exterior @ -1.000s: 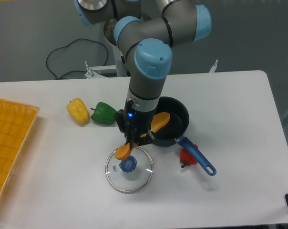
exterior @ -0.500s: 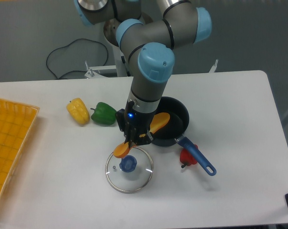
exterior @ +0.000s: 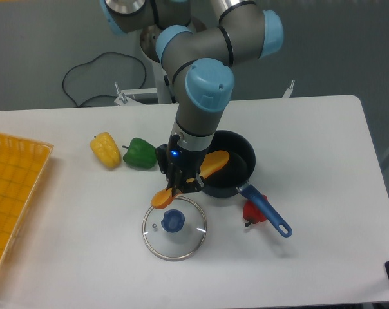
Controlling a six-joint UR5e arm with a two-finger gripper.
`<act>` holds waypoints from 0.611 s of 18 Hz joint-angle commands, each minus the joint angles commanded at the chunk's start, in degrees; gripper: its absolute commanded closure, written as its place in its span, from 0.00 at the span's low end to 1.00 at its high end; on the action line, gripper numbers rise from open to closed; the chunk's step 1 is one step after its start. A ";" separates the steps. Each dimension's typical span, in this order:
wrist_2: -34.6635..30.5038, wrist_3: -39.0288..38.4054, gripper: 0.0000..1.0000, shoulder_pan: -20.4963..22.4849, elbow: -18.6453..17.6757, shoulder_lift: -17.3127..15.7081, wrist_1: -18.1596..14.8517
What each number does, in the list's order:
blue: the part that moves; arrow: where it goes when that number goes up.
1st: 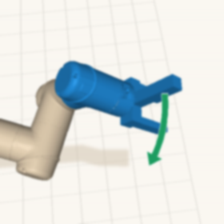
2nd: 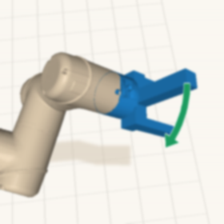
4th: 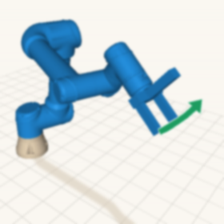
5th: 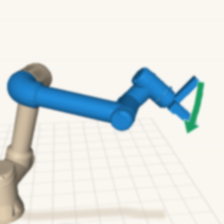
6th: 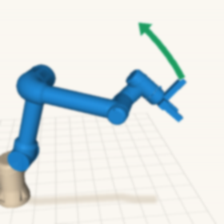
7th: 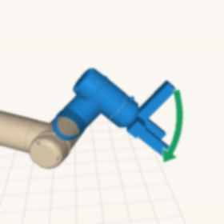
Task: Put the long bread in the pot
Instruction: 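Move the bread over the saucepan rim, lowering its end inside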
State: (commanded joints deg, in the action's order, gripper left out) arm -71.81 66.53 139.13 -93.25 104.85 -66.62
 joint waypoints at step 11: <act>-0.09 1.49 0.81 0.97 -0.71 -0.62 -0.09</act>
State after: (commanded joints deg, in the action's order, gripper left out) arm -71.89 68.03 140.10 -93.96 104.24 -66.71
